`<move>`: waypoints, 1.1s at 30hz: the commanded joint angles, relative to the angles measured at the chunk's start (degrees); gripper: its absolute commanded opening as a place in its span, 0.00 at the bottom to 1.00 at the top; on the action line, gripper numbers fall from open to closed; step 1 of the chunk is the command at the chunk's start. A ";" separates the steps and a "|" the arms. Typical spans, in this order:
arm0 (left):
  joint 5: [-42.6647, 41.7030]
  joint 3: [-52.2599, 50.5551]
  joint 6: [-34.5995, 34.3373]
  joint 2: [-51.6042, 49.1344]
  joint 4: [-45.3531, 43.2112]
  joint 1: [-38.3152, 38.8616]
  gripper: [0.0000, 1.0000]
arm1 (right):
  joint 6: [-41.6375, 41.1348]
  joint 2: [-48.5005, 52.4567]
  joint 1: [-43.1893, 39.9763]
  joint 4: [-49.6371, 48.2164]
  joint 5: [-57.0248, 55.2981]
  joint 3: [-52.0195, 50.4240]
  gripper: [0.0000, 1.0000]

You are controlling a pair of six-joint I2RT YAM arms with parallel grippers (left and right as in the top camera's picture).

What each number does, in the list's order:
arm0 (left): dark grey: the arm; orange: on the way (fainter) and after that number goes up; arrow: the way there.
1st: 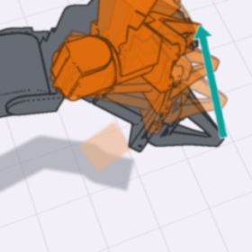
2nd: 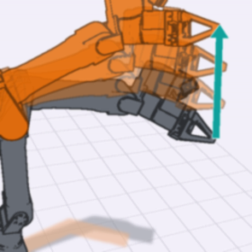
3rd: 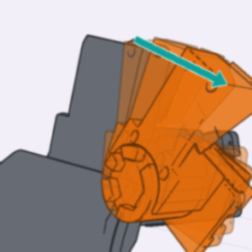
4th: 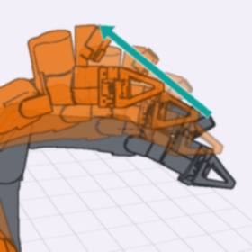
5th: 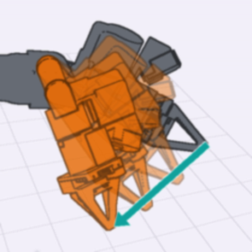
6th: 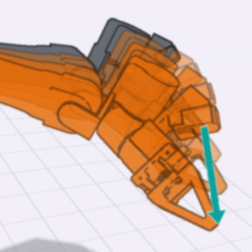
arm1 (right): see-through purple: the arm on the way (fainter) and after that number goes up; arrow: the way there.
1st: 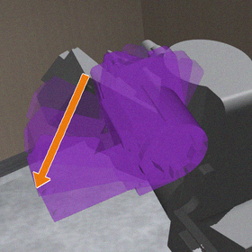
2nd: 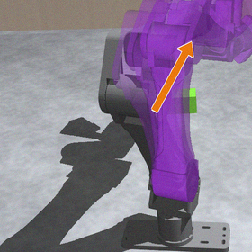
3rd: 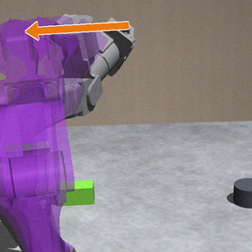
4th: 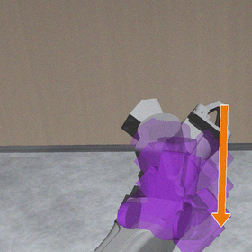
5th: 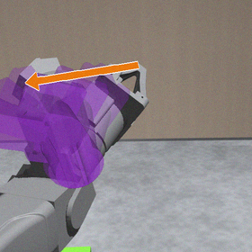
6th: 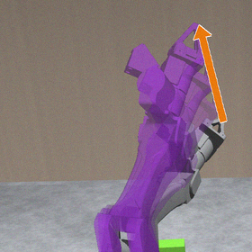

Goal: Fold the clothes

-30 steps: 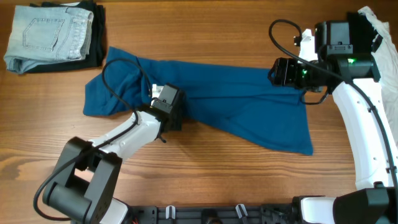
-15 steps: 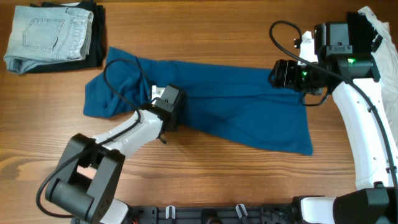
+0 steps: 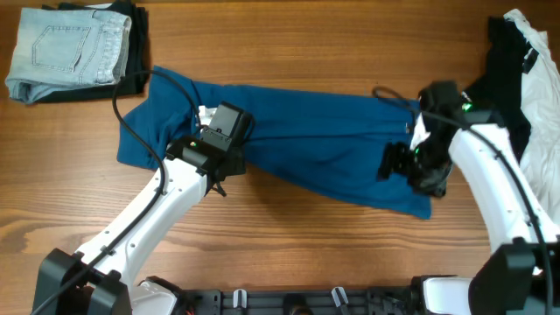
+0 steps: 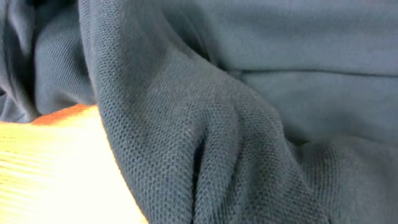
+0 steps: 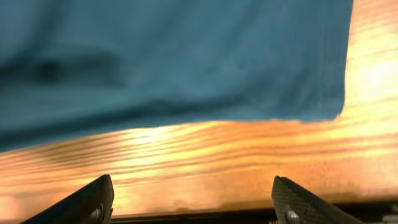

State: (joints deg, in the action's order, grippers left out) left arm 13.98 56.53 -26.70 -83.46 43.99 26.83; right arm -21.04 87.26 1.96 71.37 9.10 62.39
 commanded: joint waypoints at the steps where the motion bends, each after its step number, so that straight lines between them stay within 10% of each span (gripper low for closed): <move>1: -0.04 0.37 -0.79 0.20 -1.42 -0.48 0.04 | -7.41 -0.48 0.11 -5.03 -4.42 -8.76 0.82; 29: -0.28 0.37 -0.79 0.20 -0.83 -0.48 0.04 | -18.88 8.22 -0.90 -18.93 -8.63 -17.05 0.68; 33: -0.26 0.37 -0.79 0.20 -0.37 -0.48 0.04 | -19.39 10.43 -0.90 -19.76 -8.63 -17.05 0.39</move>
State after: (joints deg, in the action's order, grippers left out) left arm 13.76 56.53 -26.89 -83.46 43.33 26.83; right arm -38.74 93.73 1.04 52.73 0.86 46.54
